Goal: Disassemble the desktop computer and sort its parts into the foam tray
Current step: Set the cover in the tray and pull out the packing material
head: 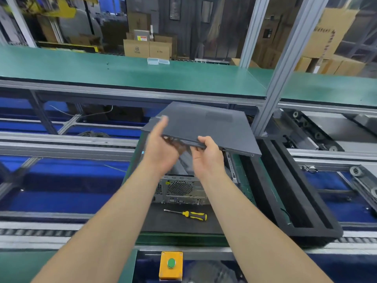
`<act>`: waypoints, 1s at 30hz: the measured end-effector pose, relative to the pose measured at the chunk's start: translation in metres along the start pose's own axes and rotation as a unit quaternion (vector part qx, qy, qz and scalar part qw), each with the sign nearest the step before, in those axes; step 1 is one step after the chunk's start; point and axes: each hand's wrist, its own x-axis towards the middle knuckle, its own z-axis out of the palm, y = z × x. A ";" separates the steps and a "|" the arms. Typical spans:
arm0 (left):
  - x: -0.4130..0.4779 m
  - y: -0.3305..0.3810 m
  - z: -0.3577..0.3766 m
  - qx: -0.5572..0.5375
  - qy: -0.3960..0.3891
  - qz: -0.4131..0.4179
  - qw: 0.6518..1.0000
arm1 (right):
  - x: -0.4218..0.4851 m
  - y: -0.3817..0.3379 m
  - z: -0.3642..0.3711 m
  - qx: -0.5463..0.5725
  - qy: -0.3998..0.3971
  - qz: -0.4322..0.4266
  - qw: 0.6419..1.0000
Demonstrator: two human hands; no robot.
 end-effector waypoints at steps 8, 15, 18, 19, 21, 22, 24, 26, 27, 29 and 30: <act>0.029 -0.086 0.083 0.055 0.002 -0.066 0.996 | 0.001 -0.079 -0.037 -0.030 -0.031 -0.070 0.997; 0.079 -0.134 0.175 0.095 0.024 -0.035 0.995 | 0.012 -0.174 -0.116 -0.234 -0.037 -0.147 0.960; 0.103 -0.159 0.202 0.146 0.043 -0.041 0.988 | 0.028 -0.220 -0.162 -0.245 0.157 -0.143 0.946; 0.112 -0.168 0.208 0.163 0.047 -0.045 0.984 | 0.035 -0.236 -0.178 -0.249 0.249 -0.149 0.924; 0.129 -0.187 0.221 0.191 0.058 -0.054 0.978 | 0.043 -0.266 -0.207 -0.337 0.385 -0.216 0.832; 0.138 -0.196 0.229 0.203 0.063 -0.061 0.975 | 0.046 -0.280 -0.219 -0.413 0.383 -0.279 0.778; 0.158 -0.214 0.243 0.234 0.069 -0.073 0.967 | 0.055 -0.305 -0.240 -0.569 0.271 -0.380 0.677; 0.178 -0.231 0.258 0.266 0.073 -0.085 0.958 | 0.068 -0.325 -0.255 -0.632 0.142 -0.379 0.661; 0.187 -0.239 0.264 0.280 0.074 -0.089 0.953 | 0.077 -0.334 -0.263 -0.657 0.106 -0.361 0.654; 0.206 -0.256 0.275 0.307 0.077 -0.095 0.944 | 0.093 -0.346 -0.275 -0.690 0.076 -0.325 0.642; 0.214 -0.265 0.279 0.317 0.077 -0.099 0.940 | 0.100 -0.351 -0.279 -0.691 0.073 -0.310 0.649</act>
